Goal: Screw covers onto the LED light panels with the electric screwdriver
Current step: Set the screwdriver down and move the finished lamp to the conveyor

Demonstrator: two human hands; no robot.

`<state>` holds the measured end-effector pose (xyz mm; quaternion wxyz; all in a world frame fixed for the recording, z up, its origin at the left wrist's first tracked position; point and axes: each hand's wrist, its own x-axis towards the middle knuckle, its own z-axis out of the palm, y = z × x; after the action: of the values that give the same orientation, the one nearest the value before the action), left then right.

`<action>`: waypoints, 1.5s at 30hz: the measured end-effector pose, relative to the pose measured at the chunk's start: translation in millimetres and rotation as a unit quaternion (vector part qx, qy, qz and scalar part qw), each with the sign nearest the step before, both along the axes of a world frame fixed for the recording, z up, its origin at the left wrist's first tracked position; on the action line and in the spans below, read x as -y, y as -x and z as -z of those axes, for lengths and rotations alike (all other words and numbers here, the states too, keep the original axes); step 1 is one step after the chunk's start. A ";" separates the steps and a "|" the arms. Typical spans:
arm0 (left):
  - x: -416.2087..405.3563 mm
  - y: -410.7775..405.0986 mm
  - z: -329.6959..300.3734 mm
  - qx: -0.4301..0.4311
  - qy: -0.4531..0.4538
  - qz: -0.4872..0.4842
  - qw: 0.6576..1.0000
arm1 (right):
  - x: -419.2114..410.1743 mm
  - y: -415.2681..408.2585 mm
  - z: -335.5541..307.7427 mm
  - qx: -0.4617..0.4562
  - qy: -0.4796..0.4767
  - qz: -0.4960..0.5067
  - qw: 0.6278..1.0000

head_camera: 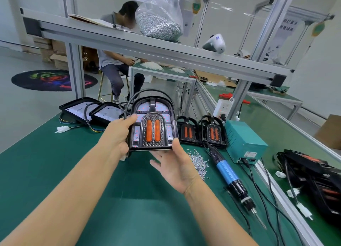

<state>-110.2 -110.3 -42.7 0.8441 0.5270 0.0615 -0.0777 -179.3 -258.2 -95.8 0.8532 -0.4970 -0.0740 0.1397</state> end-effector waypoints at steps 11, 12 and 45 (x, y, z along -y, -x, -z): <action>7.7 -4.9 -4.0 -0.042 0.064 -0.086 0.993 | -43.9 -10.2 19.1 0.085 0.388 0.046 0.917; 8.7 -4.6 -7.1 -0.038 0.069 -0.090 0.993 | -49.7 -13.0 20.8 0.082 0.406 0.055 0.908; 7.6 13.0 35.7 -0.026 -0.137 -0.033 0.990 | 17.9 -12.9 -14.4 -0.040 0.051 0.180 0.982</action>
<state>-123.2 -117.8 -78.4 0.7638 0.6335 0.1112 -0.0547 -166.4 -276.1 -81.4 0.8405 -0.5387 0.0580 0.0074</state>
